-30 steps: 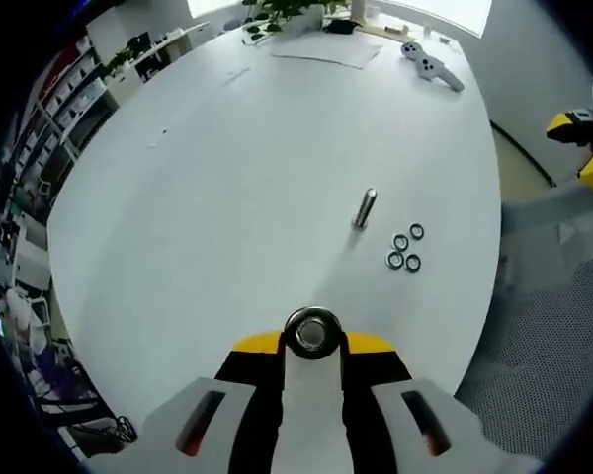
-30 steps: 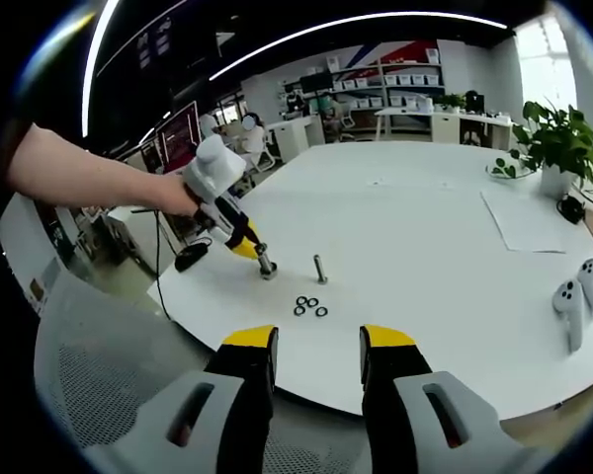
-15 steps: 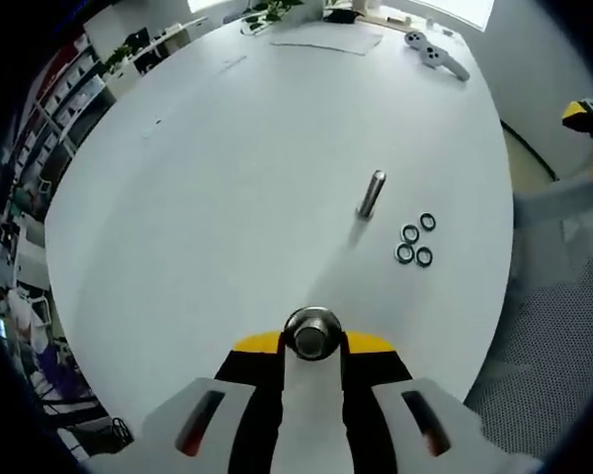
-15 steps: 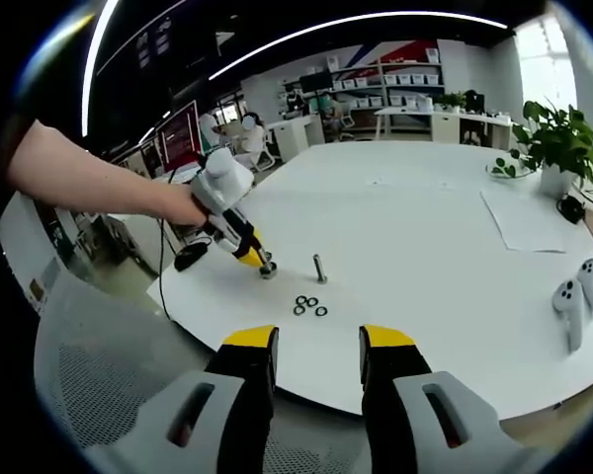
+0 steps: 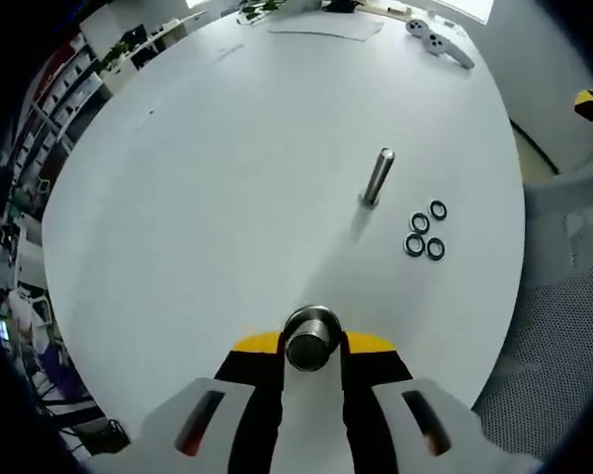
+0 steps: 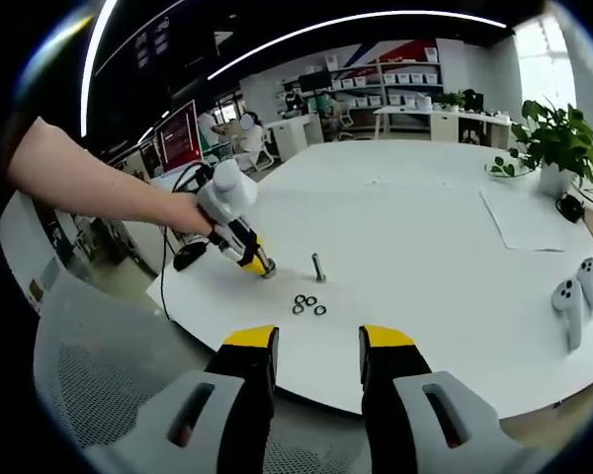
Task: Place the washer onto the threaded stud by aligning its center hole with the stud, sliding it down to the base, and recovering from edge contact or off-axis alignment until the washer reaches the visible bottom stop.
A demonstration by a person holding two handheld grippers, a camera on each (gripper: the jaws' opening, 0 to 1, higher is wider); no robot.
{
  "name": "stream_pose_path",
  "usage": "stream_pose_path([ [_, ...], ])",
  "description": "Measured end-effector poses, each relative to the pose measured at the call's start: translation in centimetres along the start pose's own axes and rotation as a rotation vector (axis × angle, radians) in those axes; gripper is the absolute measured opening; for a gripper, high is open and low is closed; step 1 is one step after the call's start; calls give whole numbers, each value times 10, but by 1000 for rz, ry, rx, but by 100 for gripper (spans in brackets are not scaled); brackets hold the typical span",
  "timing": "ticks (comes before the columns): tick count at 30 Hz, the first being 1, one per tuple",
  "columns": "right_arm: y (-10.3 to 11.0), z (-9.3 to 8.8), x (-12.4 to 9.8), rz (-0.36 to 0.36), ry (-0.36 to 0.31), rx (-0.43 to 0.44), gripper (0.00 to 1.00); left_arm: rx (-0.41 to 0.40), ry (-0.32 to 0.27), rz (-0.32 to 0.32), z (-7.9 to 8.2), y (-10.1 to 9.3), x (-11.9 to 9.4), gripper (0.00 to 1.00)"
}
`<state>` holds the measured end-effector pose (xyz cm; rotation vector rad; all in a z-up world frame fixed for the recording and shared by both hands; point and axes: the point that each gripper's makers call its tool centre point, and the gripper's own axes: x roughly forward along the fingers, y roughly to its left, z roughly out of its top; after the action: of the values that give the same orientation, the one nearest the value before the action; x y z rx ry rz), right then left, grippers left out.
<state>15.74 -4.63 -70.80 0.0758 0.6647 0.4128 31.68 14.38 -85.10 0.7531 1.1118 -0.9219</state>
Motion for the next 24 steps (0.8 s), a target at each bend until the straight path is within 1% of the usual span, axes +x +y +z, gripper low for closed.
stream_pose_path([
  [5, 0, 0, 0, 0, 0, 1, 35, -25, -7, -1, 0, 2, 0, 20],
  [7, 0, 0, 0, 1, 0, 1, 35, -20, -35, 10, 3, 3, 0, 23],
  [13, 1, 0, 0, 3, 4, -3, 35, -23, -35, 15, 2, 3, 0, 25],
  [17, 1, -1, 0, 4, 6, -4, 35, -46, -55, 29, 2, 6, -6, 27],
  [18, 1, -1, 0, 4, 6, -4, 35, -60, -66, 38, 2, 7, -8, 29],
  [20, 1, -1, 0, 4, 7, -5, 35, -87, -116, 54, 5, 10, -9, 32],
  [21, 1, -1, 0, 5, 8, -5, 35, -124, -133, 62, 4, 11, -12, 32],
  [22, 1, -1, 0, 5, 8, -6, 35, -143, -139, 60, 2, 11, -14, 32],
  [24, 1, -2, 1, 6, 10, -8, 35, -148, -153, 68, -2, 12, -17, 32],
])
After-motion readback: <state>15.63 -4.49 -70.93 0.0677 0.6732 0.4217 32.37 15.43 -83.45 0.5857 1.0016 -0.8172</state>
